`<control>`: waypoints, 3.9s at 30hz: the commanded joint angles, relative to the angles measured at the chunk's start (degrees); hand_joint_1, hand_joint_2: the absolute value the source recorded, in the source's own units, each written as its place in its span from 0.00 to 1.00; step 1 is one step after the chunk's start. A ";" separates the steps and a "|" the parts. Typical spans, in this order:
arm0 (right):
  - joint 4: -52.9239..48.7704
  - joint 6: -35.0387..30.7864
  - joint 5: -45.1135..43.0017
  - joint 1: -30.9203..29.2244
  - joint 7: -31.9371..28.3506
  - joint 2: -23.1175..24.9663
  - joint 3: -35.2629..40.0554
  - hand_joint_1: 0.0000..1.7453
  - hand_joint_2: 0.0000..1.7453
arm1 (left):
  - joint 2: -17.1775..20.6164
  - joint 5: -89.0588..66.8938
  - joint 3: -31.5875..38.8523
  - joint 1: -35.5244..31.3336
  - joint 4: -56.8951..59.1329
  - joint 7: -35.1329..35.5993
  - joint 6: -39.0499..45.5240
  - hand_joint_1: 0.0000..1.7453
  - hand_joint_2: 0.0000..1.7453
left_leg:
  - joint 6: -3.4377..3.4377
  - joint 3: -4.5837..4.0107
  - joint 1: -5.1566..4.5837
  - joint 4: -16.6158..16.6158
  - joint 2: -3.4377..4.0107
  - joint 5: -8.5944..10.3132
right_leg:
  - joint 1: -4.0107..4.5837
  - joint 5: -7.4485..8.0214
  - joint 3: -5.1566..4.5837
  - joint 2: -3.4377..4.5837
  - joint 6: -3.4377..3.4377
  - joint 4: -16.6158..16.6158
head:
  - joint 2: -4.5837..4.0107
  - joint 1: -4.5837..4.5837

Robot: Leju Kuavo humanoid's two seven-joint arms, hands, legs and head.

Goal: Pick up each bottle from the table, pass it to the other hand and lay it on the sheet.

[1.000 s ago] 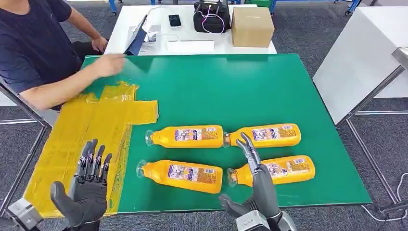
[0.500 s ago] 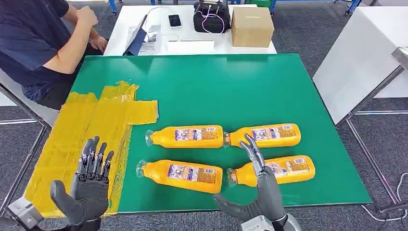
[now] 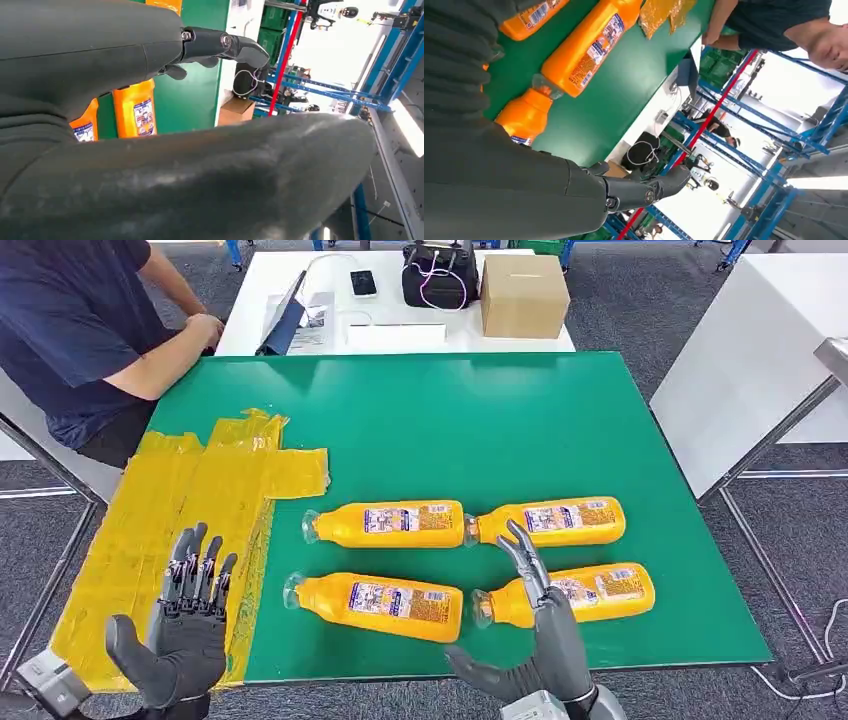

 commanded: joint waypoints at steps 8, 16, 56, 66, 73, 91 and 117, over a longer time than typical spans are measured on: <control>0.95 -0.80 -0.19 0.19 0.22 -1.11 0.77 0.00 0.00 | -0.31 -0.28 0.34 -0.09 1.43 0.14 -0.14 0.00 0.00 | -0.02 0.12 0.00 -0.03 0.03 -0.04 | 0.00 -0.04 0.12 0.01 -0.01 -0.04 | 0.00 0.00; 1.99 -0.86 1.03 -0.39 2.41 -1.51 0.77 0.00 1.00 | -0.31 -0.38 0.44 -0.01 1.19 0.25 -0.61 0.00 0.00 | -0.03 0.15 0.01 -0.04 0.05 -0.05 | 0.01 -0.04 0.16 0.03 -0.01 -0.05 | 0.00 0.00; 7.70 8.13 4.02 -5.21 9.17 0.98 -1.15 0.00 1.00 | -0.86 0.10 0.64 -2.85 2.04 2.53 -4.05 0.00 0.00 | -0.03 0.11 0.01 -0.04 0.04 -0.02 | 0.01 -0.01 0.14 0.03 -0.01 -0.05 | 0.00 0.00; 20.85 22.00 3.20 -14.46 15.68 2.89 2.67 0.00 1.00 | 0.39 0.45 -0.14 -4.69 3.94 4.77 -6.58 0.00 0.00 | -0.05 0.29 0.02 -0.12 0.25 -0.02 | 0.03 0.06 0.27 0.22 -0.03 -0.14 | 0.00 0.00; 32.43 27.08 4.99 -23.43 17.12 5.11 9.39 0.00 1.00 | 0.83 0.63 -0.47 -5.61 5.80 4.11 -7.58 0.00 0.00 | -0.06 0.34 0.00 -0.15 0.24 -0.01 | 0.00 0.04 0.30 0.20 -0.03 -0.12 | 0.00 0.00; 43.22 31.89 4.37 -37.31 21.58 9.50 19.76 0.00 1.00 | -0.12 0.80 0.36 -7.76 7.62 4.07 -9.58 0.00 0.00 | -0.04 0.09 -0.02 -0.04 0.18 0.03 | -0.02 0.05 0.08 0.17 -0.01 0.01 | 0.00 0.00; 59.54 52.69 5.33 -47.12 23.97 11.50 47.25 1.00 1.00 | -2.20 1.85 -1.41 -12.34 8.59 5.49 -6.06 0.00 0.00 | -0.05 0.55 0.02 -0.20 0.05 0.05 | 0.02 0.02 0.53 0.06 -0.01 -0.19 | 0.00 0.00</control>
